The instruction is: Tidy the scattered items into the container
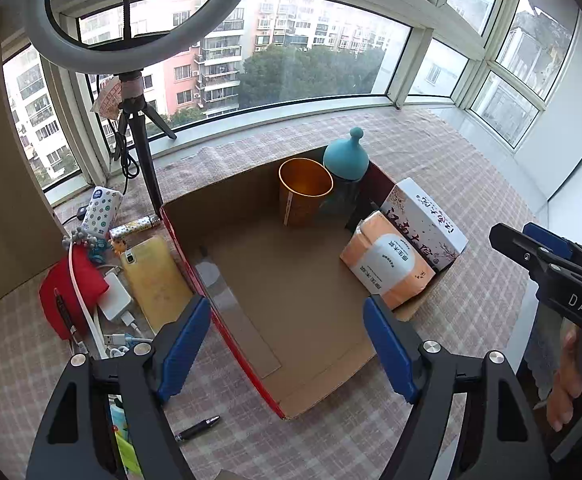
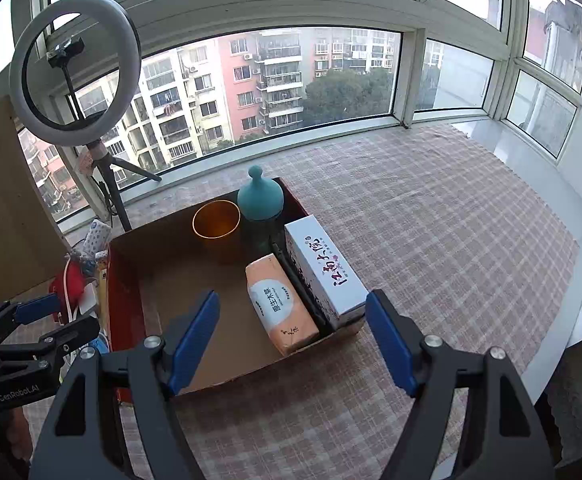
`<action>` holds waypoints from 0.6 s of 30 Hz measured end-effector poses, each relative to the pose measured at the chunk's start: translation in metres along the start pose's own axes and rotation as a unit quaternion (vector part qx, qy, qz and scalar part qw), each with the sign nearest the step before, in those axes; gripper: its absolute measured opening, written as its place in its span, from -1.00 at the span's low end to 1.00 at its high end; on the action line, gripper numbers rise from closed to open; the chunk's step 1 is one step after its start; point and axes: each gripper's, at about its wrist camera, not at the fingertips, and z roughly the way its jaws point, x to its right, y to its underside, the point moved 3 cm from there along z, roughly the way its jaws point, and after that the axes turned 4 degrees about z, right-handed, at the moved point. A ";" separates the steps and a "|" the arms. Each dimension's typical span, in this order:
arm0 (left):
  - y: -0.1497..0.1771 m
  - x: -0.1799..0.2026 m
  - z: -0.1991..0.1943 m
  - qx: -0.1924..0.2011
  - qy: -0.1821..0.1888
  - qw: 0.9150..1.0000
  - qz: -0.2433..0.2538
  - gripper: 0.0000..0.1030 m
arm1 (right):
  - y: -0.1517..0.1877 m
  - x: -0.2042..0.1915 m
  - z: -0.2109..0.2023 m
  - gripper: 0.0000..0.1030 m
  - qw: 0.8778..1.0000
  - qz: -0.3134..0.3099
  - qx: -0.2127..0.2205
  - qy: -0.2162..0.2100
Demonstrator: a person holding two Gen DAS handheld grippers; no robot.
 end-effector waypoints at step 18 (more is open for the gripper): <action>-0.001 0.003 0.001 -0.008 -0.002 1.000 0.006 0.49 | 0.004 0.002 0.012 0.45 1.000 0.006 -0.017 -0.005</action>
